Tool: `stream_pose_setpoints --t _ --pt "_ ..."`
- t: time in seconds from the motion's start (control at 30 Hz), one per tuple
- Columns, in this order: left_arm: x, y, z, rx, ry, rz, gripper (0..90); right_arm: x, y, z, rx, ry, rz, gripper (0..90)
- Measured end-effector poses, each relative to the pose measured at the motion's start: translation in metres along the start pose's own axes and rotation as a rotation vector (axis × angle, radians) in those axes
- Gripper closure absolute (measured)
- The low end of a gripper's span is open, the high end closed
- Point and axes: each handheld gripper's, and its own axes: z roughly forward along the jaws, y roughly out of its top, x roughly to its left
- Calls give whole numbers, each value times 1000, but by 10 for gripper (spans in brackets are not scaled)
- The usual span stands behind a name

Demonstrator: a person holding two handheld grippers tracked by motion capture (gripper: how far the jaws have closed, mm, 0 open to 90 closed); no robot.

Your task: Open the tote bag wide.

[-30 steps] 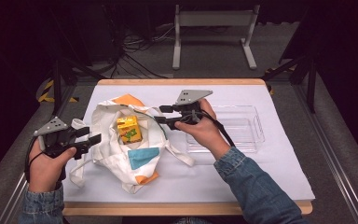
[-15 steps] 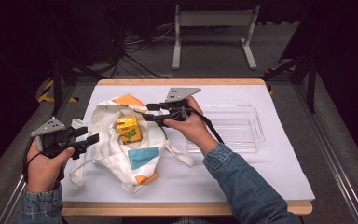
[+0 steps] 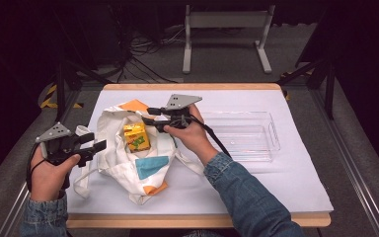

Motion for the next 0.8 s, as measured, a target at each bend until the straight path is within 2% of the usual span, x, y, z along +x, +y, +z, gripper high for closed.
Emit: stream_pose_setpoints --t 0.1,0.17,0.3,0.4,0.6,0.7,0.8 --pt "0 0 -1 1 2 3 392 0 -3 5 15 -16 -8 603" --pt "1 -1 -1 3 5 2 391 -1 -6 8 32 -41 -5 657" --pt "1 -1 -2 0 6 5 394 -4 -11 11 59 -43 15 773" --pt "0 -1 -2 -1 7 2 395 -5 -15 11 79 -77 17 844" --pt "0 -1 -1 3 10 7 395 -10 -19 12 93 -134 50 853" --pt "-1 -1 -1 4 6 5 395 -11 -23 15 113 -171 57 853" --pt "-1 -1 -1 3 6 10 395 -15 -29 17 140 -209 88 856"
